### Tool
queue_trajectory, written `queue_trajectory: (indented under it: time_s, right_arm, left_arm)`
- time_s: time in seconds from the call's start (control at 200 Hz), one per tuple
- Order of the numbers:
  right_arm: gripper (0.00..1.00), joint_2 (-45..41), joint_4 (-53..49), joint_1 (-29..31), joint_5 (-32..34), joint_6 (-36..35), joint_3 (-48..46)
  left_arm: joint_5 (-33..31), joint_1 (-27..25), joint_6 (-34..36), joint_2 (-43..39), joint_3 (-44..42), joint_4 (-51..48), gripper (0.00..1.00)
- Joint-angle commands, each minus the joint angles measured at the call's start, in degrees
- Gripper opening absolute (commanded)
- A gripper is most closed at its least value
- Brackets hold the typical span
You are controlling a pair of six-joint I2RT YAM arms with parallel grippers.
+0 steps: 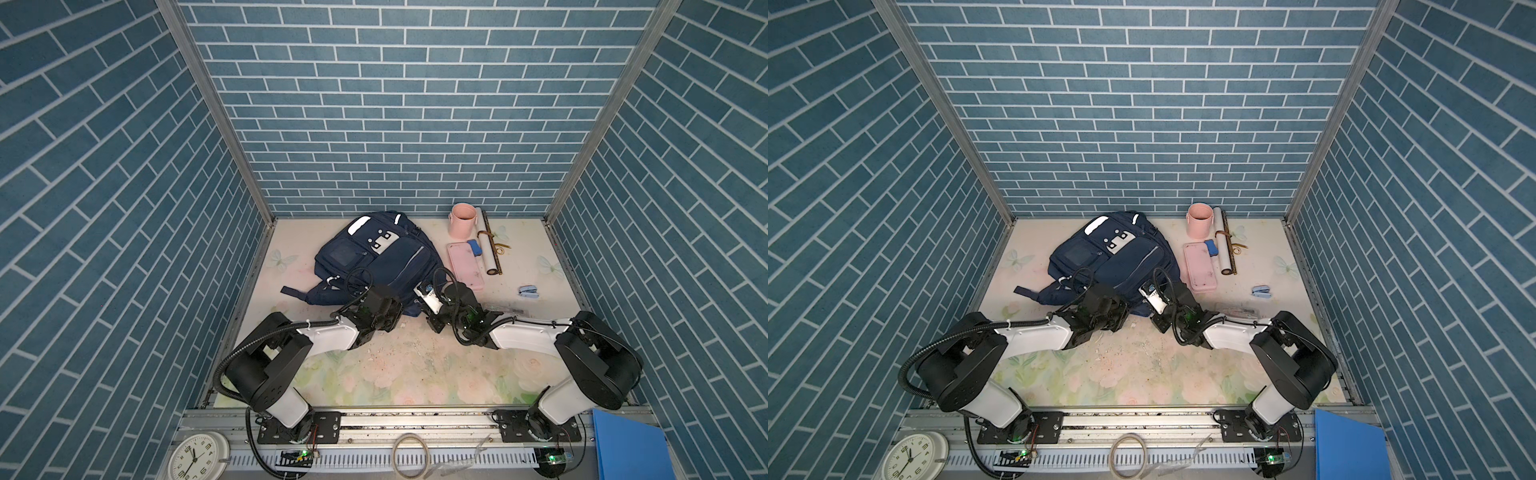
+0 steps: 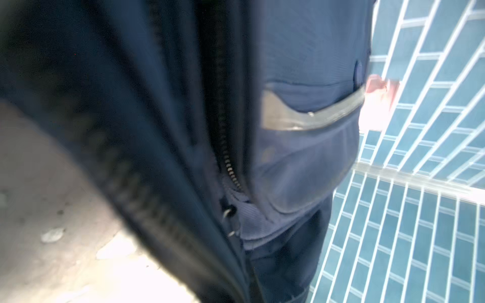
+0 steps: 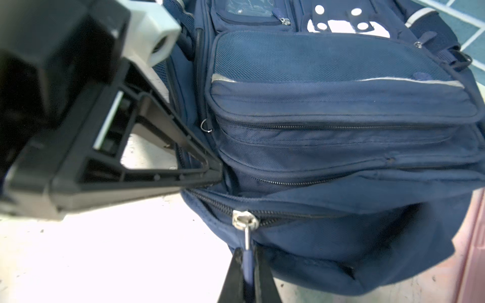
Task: Pack the student bag
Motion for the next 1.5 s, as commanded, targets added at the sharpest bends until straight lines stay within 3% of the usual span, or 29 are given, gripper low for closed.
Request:
queue_trajectory:
  time_s: [0.0,0.18,0.375,0.53,0.675,0.745,0.8,0.955,1.075,1.285,1.495]
  right_arm:
    - [0.00,-3.6,0.1,-4.3,1.1,0.9,-1.2]
    - [0.00,-3.2,-4.0,-10.6,-0.1,-0.1,0.9]
    - [0.00,0.3,-6.7,-15.5,-0.2,-0.9,5.2]
    - [0.00,-1.1,-7.4,-14.7,-5.6,-3.0,5.3]
    - [0.00,-3.4,-7.1,-8.6,-5.4,-2.7,3.8]
    - [0.00,-3.3,-6.4,-5.1,-5.7,-1.8,4.1]
    - [0.00,-2.6,-6.0,-2.7,-5.3,-1.8,5.2]
    - [0.00,1.0,-5.9,1.3,-5.2,-0.5,8.5]
    - [0.00,2.9,-6.2,3.4,-4.3,-1.4,9.5]
    - [0.00,2.4,-6.2,5.0,-3.4,-3.2,8.6]
    - [0.00,1.1,-4.8,6.7,-2.2,-4.7,6.8]
  left_arm:
    - [5.4,4.6,9.0,-4.1,-2.6,-3.1,0.00]
    - [12.6,11.1,18.7,-11.6,-4.4,-12.2,0.00]
    - [18.6,18.4,33.8,-13.5,1.5,-27.8,0.00]
    - [20.2,25.0,42.6,-10.7,6.9,-34.4,0.00]
    - [19.1,31.2,48.2,-6.6,13.2,-38.4,0.00]
    - [19.0,33.2,48.7,-4.8,15.8,-39.6,0.25]
    - [18.3,33.8,47.8,-4.4,17.2,-40.5,0.35]
    - [19.0,32.9,36.8,-10.7,11.6,-37.0,0.46]
    - [12.9,25.4,25.6,-20.2,4.6,-32.9,0.56]
    - [2.1,10.3,5.4,-27.2,-3.4,-24.2,0.56]
    - [-4.7,2.3,-2.6,-22.3,-2.7,-18.0,0.56]
